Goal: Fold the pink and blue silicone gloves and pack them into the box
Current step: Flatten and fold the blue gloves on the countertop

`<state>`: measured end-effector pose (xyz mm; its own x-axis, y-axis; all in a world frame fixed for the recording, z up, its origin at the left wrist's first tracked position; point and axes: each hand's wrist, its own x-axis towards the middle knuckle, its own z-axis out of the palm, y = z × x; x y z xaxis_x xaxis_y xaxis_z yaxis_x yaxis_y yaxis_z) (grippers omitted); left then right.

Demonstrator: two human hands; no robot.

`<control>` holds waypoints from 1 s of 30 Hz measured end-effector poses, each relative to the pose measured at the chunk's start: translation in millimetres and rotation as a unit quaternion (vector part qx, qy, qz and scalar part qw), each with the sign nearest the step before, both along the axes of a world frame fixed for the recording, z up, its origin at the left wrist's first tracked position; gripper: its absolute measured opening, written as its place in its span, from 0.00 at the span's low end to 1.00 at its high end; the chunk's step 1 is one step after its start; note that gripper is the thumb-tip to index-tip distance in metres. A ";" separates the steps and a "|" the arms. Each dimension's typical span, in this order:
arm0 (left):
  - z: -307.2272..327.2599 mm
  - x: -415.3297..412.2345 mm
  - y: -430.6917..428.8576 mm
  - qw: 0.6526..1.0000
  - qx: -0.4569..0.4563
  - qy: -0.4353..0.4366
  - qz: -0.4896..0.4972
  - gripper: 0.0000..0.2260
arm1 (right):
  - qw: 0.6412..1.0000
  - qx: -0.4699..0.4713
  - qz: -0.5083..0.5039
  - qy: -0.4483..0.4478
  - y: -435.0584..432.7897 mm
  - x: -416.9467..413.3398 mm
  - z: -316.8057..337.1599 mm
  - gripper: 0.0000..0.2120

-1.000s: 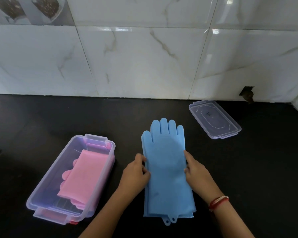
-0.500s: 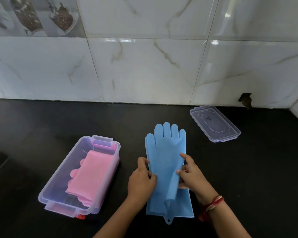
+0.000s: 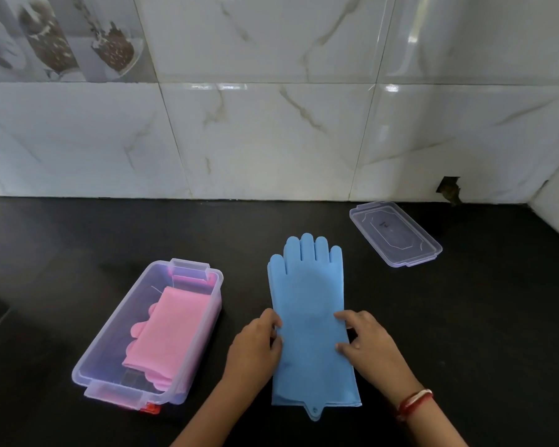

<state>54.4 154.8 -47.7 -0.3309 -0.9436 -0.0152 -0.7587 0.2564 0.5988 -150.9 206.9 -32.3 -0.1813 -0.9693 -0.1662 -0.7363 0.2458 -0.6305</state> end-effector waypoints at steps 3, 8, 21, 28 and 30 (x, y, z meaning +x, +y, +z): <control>-4.0 7.1 -1.3 1.000 -0.009 0.011 -0.007 0.07 | 0.990 -0.034 0.063 0.121 8.8 0.4 2.6 0.16; -12.4 37.6 -10.7 0.970 -0.101 -0.108 -0.191 0.25 | 0.978 -0.076 0.194 0.016 23.5 -24.7 8.5 0.14; -12.9 42.0 -31.4 0.938 -0.155 -0.079 -0.301 0.11 | 0.849 -0.202 0.401 0.277 13.3 -34.7 -2.3 0.06; -23.2 48.8 -22.3 0.960 -0.110 -0.056 -0.253 0.20 | 0.991 -0.103 0.071 -0.054 -9.5 -13.8 -8.4 0.13; -22.2 37.2 -22.2 0.973 -0.119 -0.046 -0.193 0.15 | 0.991 -0.041 -0.005 -0.128 -27.1 -9.8 -6.6 0.13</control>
<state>91.5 132.6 -69.9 -0.6696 -0.7291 0.1417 -0.6257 0.6566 0.4213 -160.7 179.8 -38.9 -0.1539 -0.9796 -0.1289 -0.5477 0.1932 -0.8141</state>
